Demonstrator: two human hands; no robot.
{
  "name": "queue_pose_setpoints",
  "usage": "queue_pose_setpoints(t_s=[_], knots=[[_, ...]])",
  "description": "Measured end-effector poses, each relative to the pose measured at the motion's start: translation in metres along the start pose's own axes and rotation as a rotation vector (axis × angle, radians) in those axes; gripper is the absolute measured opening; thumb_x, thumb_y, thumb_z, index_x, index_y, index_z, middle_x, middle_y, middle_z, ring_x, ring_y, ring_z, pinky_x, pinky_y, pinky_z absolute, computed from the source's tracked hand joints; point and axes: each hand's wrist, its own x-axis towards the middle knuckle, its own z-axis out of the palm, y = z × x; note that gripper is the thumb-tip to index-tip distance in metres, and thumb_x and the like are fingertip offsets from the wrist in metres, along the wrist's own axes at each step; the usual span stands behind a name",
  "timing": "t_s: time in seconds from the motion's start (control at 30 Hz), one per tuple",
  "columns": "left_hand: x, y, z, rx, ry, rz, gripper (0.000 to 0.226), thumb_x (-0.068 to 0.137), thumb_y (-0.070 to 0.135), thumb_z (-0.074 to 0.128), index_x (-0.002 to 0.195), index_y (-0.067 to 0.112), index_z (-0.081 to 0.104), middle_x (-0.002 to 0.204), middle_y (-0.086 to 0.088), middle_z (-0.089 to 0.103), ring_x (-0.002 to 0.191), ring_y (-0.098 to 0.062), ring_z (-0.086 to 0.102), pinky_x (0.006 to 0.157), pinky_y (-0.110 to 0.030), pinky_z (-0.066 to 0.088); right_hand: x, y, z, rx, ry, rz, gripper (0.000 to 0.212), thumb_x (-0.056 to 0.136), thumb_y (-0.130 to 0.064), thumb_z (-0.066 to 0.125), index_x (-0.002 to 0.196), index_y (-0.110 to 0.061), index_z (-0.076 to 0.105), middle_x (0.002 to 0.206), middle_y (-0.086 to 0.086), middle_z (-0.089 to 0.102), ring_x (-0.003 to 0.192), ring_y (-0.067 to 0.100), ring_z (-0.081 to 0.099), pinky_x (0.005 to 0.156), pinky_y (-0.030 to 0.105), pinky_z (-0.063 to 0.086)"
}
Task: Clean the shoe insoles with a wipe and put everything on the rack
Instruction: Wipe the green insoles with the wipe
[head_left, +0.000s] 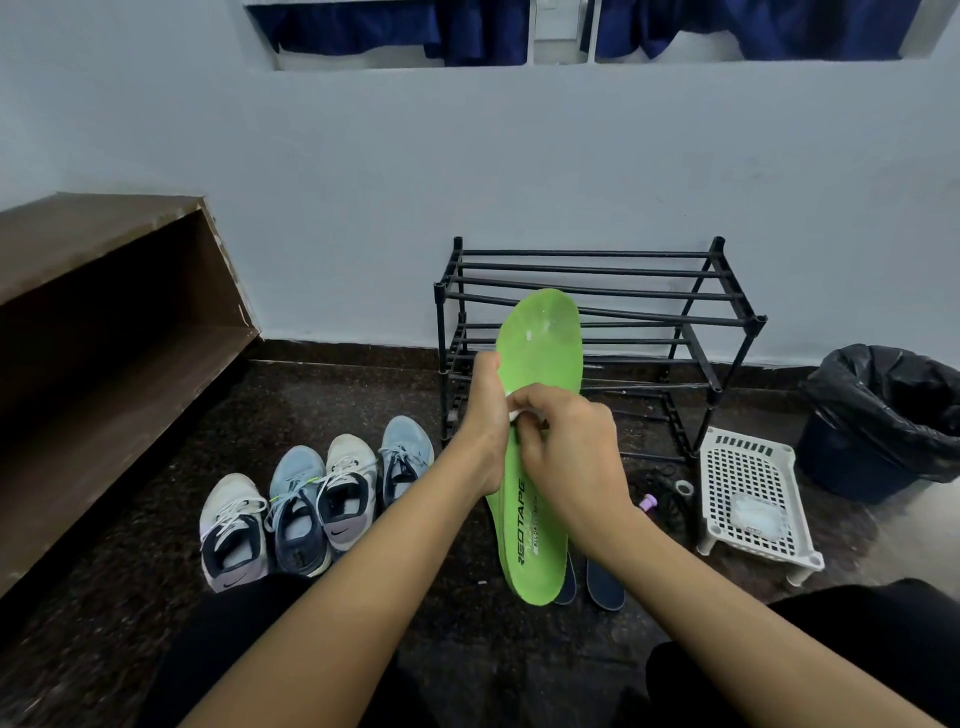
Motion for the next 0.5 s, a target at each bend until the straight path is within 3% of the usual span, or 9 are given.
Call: queue_pose_setpoints(t_s=[0.17,0.33,0.5], knots=[[-0.002,-0.002,0.003,-0.01,-0.035,0.025,0.064,0.093,0.05,0.03,0.046,0.022,0.063,0.056,0.001,0.061,0.063,-0.019,0.055,0.064,-0.031,0.042,0.004,0.006,-0.002,0.032,0.001,-0.005,0.025,0.079,0.002,0.057,0.09,-0.016,0.071,0.077,-0.006,0.066,0.068,0.013,0.057,0.066,0.025,0.042],[-0.009,-0.006,0.014,-0.014,-0.087,0.041,0.059,0.091,0.045,0.028,0.043,0.025,0.057,0.05,0.004,0.054,0.059,-0.018,0.052,0.06,-0.03,0.04,0.016,0.015,-0.008,0.029,0.099,0.059,0.024,0.079,0.002,0.058,0.086,-0.016,0.072,0.079,-0.003,0.07,0.071,0.019,0.063,0.069,0.024,0.04],[-0.004,-0.002,0.008,-0.063,-0.125,0.047,0.065,0.096,0.041,0.029,0.039,0.024,0.058,0.048,0.005,0.054,0.052,-0.014,0.05,0.055,-0.028,0.038,0.005,0.007,-0.008,0.021,0.068,0.009,0.026,0.079,0.003,0.057,0.088,-0.016,0.072,0.084,-0.003,0.071,0.077,0.019,0.065,0.075,0.032,0.05]])
